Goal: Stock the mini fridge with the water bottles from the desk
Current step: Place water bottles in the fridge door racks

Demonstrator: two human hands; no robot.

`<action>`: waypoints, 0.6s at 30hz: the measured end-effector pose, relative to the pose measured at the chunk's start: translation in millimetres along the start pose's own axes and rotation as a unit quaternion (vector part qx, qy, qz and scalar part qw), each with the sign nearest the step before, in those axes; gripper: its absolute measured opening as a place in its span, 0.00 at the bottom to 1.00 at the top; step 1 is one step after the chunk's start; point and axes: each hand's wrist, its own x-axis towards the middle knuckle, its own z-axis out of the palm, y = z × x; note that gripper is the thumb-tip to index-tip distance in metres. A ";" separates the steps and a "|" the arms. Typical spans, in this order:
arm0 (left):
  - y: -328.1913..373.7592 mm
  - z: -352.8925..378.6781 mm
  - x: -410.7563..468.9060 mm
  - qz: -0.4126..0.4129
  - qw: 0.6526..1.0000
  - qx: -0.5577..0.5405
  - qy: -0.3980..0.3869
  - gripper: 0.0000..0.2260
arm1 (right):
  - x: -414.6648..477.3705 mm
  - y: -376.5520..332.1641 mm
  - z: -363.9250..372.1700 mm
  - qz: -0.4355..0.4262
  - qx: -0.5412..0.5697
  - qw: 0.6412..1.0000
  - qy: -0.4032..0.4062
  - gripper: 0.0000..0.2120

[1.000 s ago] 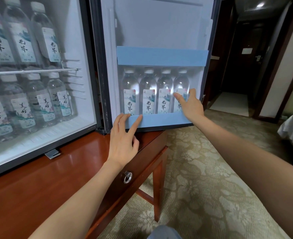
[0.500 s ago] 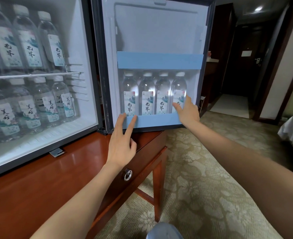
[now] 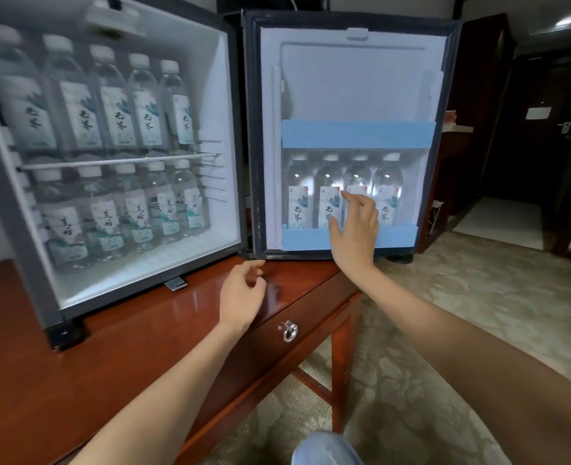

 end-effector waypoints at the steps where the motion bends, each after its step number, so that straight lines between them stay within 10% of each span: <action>1: -3.7 -8.1 -0.7 -0.038 0.999 -0.032 0.006 0.12 | -5.0 -11.0 6.9 -0.019 0.009 1.000 -0.009 0.22; 6: -16.0 -69.8 -13.4 -0.146 0.977 -0.153 0.014 0.12 | -40.6 -66.2 47.8 -0.084 0.065 0.991 -0.079 0.19; 18: -40.4 -288.3 -101.3 -0.202 0.977 -0.013 0.072 0.12 | -155.3 -229.6 130.0 -0.190 0.307 0.884 -0.296 0.13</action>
